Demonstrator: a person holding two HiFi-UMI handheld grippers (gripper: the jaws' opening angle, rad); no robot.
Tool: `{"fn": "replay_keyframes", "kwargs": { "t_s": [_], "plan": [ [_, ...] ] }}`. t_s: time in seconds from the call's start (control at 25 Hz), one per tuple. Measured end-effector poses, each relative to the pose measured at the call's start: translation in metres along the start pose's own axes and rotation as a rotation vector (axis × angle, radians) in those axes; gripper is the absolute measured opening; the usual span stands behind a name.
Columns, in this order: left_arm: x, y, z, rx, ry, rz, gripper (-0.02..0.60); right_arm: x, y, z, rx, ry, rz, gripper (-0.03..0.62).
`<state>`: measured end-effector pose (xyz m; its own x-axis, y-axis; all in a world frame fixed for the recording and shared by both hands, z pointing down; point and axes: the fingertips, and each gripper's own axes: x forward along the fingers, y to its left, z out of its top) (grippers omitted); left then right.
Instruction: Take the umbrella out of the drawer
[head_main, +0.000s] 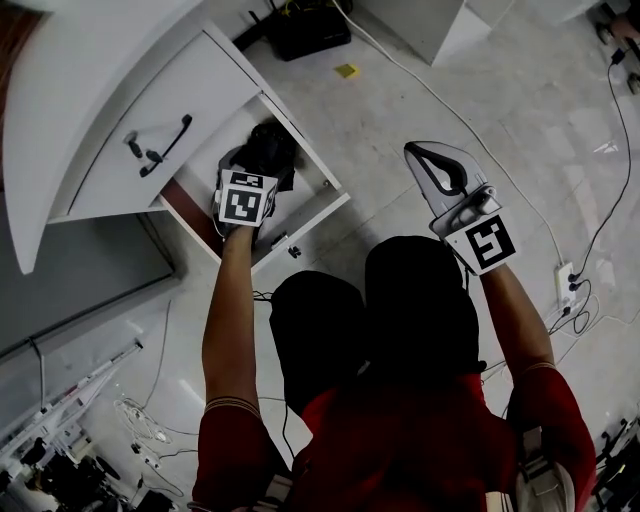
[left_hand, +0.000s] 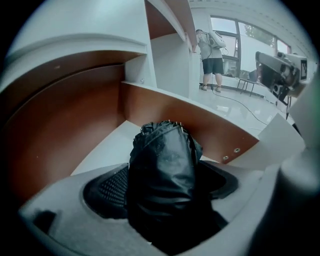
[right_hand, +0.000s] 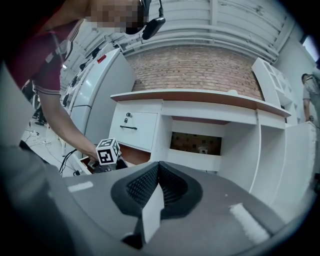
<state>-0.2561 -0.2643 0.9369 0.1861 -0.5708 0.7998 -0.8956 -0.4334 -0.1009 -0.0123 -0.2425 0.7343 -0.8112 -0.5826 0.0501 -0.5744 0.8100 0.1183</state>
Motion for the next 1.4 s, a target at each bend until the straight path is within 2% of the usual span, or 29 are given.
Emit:
{"fn": "replay_keyframes", "kwargs": {
  "t_s": [0.24,0.44,0.68,1.0,1.12,1.4],
  "plan": [
    [0.016,0.003,-0.009,-0.008,0.032,0.012,0.434,-0.009,-0.007,-0.012,-0.008,0.003,-0.014,0.012],
    [0.019,0.002,-0.011,0.001,0.055,0.019,0.374,-0.013,-0.016,-0.026,-0.006,0.006,-0.03,0.012],
    [0.017,0.002,-0.01,-0.008,0.043,0.002,0.288,-0.008,-0.012,-0.031,0.004,0.0,-0.013,0.012],
    [0.0,-0.003,-0.013,0.013,0.049,0.0,0.258,-0.013,-0.015,-0.015,0.01,0.017,-0.011,0.012],
    [-0.015,-0.004,-0.006,0.026,0.005,0.017,0.256,-0.017,-0.013,-0.005,0.012,0.036,-0.005,0.012],
    [-0.069,-0.011,0.042,0.047,-0.137,0.028,0.256,-0.021,-0.004,0.039,0.028,0.08,0.007,0.012]
  ]
}}
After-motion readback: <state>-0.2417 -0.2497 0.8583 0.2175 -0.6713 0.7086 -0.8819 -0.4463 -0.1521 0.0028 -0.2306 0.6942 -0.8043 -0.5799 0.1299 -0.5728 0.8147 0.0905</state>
